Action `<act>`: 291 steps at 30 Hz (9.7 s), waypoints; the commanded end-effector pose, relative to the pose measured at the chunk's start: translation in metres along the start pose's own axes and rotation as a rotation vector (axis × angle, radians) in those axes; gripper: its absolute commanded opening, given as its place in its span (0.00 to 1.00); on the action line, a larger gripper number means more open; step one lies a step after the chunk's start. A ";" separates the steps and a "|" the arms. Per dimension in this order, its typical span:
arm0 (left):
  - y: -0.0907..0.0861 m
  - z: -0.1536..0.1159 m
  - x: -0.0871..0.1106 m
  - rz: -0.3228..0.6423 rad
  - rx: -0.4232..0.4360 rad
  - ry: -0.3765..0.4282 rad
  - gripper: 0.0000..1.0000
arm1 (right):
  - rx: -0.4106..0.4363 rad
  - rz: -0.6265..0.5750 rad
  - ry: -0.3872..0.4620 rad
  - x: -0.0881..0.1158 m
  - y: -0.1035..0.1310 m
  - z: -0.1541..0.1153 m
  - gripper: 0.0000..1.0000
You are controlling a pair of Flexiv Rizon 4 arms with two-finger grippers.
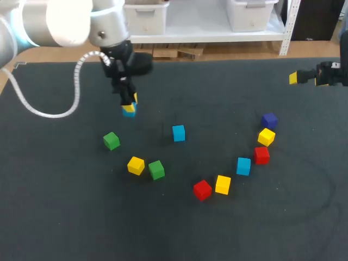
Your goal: Place the blue cubes, place green cubes on the blue cubes, place the yellow cubes on the green cubes, then place the red cubes on the yellow cubes, and place purple cube on the red cubes.
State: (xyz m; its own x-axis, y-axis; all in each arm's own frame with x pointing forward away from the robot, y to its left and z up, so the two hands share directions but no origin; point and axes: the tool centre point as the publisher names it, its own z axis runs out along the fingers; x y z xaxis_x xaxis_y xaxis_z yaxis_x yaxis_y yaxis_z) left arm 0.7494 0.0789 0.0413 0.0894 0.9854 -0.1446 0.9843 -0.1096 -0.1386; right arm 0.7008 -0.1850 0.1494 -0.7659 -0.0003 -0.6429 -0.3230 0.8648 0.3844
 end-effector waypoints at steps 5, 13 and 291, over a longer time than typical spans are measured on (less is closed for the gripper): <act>0.014 0.005 -0.037 -0.080 0.004 0.010 0.00 | 0.004 0.001 0.001 0.000 0.001 -0.001 1.00; 0.013 0.010 -0.059 -0.169 -0.022 -0.070 0.00 | 0.004 0.001 0.001 0.000 0.001 -0.001 1.00; -0.052 0.052 -0.075 -0.319 0.040 -0.095 1.00 | 0.004 0.001 0.001 0.000 0.001 -0.001 1.00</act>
State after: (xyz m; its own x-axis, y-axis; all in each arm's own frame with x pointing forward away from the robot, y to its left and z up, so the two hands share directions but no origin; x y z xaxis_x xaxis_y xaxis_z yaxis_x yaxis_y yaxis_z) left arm 0.6885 0.0007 0.0027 -0.2381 0.9565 -0.1684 0.9505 0.1939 -0.2428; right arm 0.7008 -0.1850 0.1493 -0.7660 -0.0003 -0.6429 -0.3230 0.8648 0.3844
